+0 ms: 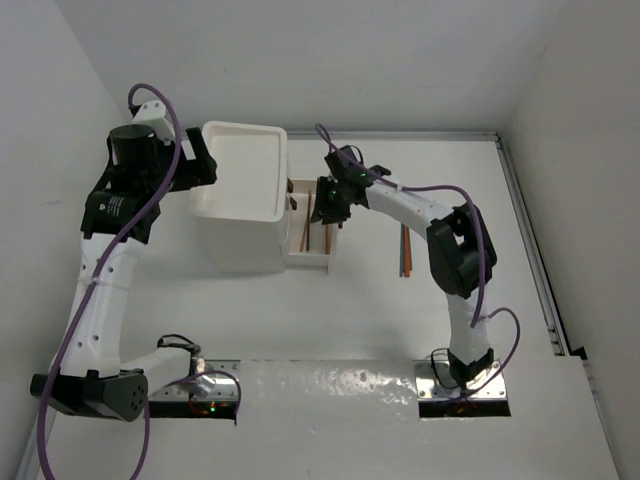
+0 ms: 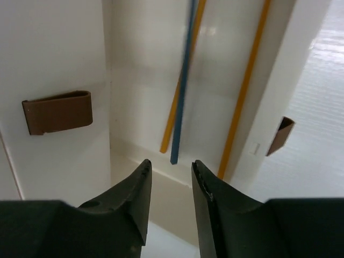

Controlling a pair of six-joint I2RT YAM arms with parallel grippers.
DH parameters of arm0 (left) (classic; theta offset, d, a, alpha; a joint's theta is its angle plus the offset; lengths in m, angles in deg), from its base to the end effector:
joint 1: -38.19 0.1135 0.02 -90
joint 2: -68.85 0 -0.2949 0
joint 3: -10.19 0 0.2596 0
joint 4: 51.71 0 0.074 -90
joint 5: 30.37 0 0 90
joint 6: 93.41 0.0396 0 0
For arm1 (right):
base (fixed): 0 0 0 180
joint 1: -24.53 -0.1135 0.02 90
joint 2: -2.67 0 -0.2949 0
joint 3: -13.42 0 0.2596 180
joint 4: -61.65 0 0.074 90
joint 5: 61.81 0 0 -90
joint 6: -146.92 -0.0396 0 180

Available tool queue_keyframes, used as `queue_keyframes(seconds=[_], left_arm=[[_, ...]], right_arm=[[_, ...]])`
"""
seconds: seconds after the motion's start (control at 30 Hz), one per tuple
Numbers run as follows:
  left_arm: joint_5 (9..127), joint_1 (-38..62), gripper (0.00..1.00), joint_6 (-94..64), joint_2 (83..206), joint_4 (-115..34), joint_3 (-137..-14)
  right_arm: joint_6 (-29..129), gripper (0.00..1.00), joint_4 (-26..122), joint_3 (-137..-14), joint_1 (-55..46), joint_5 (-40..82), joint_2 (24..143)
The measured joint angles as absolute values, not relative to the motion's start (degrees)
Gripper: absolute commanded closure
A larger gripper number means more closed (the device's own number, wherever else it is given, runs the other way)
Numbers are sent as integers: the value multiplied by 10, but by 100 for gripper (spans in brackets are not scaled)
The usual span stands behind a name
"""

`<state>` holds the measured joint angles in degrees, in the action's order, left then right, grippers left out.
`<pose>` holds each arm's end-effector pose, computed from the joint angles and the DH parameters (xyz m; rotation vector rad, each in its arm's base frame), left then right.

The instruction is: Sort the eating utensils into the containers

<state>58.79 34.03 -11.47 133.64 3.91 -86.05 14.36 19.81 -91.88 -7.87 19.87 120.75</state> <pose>0.2190 -0.0153 0.4692 -0.0773 1.9932 -0.1229 0.4001 0.2607 0.2240 0.1740 2.6534 0.6694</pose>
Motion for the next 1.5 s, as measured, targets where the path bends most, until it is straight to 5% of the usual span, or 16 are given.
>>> queue_keyframes(seconds=[0.5, 0.73, 1.5], left_arm=[[588, 340, 16, -115, 1336, 39, -855], [588, 340, 16, -115, 1336, 39, -855], [588, 340, 16, -115, 1324, 43, -855]], right_arm=[[240, 68, 163, -696, -6, 367, 967], [244, 73, 148, -589, 49, 378, 967], [246, 81, 207, -570, 65, 380, 1042]])
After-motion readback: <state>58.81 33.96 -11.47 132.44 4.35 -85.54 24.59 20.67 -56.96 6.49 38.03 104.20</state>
